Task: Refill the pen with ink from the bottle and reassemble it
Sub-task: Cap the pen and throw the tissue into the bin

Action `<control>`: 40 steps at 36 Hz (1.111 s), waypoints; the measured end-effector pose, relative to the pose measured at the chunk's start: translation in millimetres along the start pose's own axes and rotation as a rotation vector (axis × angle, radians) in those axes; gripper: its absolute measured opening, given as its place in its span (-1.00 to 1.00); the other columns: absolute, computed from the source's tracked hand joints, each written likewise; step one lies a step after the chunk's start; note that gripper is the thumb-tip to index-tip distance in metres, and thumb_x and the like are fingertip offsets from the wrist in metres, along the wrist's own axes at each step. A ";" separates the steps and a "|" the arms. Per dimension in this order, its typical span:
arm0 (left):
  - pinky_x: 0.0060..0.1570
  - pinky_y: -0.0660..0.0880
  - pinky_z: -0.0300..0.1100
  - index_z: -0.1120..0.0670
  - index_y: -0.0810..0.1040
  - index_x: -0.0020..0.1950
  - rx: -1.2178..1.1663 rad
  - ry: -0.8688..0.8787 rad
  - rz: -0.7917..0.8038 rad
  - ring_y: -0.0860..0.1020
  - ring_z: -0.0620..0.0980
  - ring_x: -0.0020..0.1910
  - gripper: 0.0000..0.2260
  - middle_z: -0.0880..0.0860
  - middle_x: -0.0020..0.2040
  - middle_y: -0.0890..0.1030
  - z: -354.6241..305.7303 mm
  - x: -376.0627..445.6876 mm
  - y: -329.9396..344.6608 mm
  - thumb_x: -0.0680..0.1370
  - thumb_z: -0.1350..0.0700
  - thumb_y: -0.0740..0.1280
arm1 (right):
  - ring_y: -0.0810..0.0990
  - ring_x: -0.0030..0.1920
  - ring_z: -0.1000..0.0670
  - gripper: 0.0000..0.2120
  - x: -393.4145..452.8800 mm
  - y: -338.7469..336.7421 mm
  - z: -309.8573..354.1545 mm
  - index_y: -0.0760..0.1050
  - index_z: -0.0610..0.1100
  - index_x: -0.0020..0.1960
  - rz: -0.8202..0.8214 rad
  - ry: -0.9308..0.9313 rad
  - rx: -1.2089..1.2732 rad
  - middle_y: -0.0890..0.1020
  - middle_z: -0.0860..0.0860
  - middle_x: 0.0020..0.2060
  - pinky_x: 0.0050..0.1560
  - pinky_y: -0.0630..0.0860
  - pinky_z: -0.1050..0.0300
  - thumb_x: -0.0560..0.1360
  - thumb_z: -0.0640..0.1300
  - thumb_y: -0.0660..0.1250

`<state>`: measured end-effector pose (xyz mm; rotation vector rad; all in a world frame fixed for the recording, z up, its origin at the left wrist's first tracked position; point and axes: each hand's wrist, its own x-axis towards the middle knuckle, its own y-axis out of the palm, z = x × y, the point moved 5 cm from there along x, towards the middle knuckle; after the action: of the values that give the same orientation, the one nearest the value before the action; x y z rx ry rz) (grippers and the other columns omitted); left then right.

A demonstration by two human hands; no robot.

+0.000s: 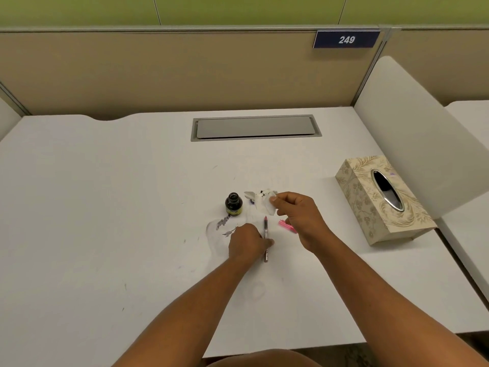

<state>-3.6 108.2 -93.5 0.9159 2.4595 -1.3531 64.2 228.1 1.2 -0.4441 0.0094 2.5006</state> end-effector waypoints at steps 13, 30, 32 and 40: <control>-0.02 0.58 -0.05 0.05 0.64 -0.03 -0.301 0.098 -0.051 0.60 -0.04 -0.18 -0.76 -0.02 -0.16 0.67 8.9 -4.4 -12.9 0.47 -0.11 0.47 | 0.46 -0.22 0.04 -0.84 2.9 11.2 5.6 0.64 -0.23 -0.10 0.067 -0.046 -0.019 0.59 0.07 -0.28 -0.17 0.40 0.21 0.53 -0.12 0.41; -0.06 0.61 0.00 0.01 0.64 0.04 -0.666 -0.053 -0.337 0.65 0.05 -0.19 -0.92 0.08 -0.15 0.71 94.4 -55.7 -77.9 0.56 0.10 0.39 | 0.48 -0.23 0.04 -0.78 -0.1 115.7 17.1 0.62 -0.30 -0.04 0.392 -0.093 -0.108 0.59 -0.05 -0.22 -0.36 0.41 0.37 0.55 -0.11 0.39; -0.05 0.61 -0.01 0.03 0.64 0.06 -0.675 -0.072 -0.363 0.68 0.07 -0.15 -0.90 0.04 -0.14 0.72 104.0 -57.6 -81.9 0.57 0.09 0.39 | 0.48 -0.20 0.04 -0.78 -0.9 124.1 17.7 0.63 -0.28 -0.04 0.409 -0.093 -0.107 0.61 0.01 -0.23 -0.28 0.42 0.30 0.55 -0.10 0.39; -0.07 0.60 -0.10 0.00 0.59 0.20 -0.834 -0.174 -0.631 0.66 -0.05 -0.21 -0.80 0.00 -0.12 0.71 197.9 -109.8 -134.6 0.63 -0.02 0.31 | 0.50 -0.20 0.06 -0.77 -43.2 228.1 24.4 0.63 -0.25 -0.04 0.607 -0.135 -0.207 0.65 0.14 -0.23 -0.24 0.40 0.31 0.55 -0.07 0.39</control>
<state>-22.0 -152.8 -63.4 -0.1690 2.8438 -0.3409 -37.7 18.7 16.8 -0.3965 -0.1969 3.1435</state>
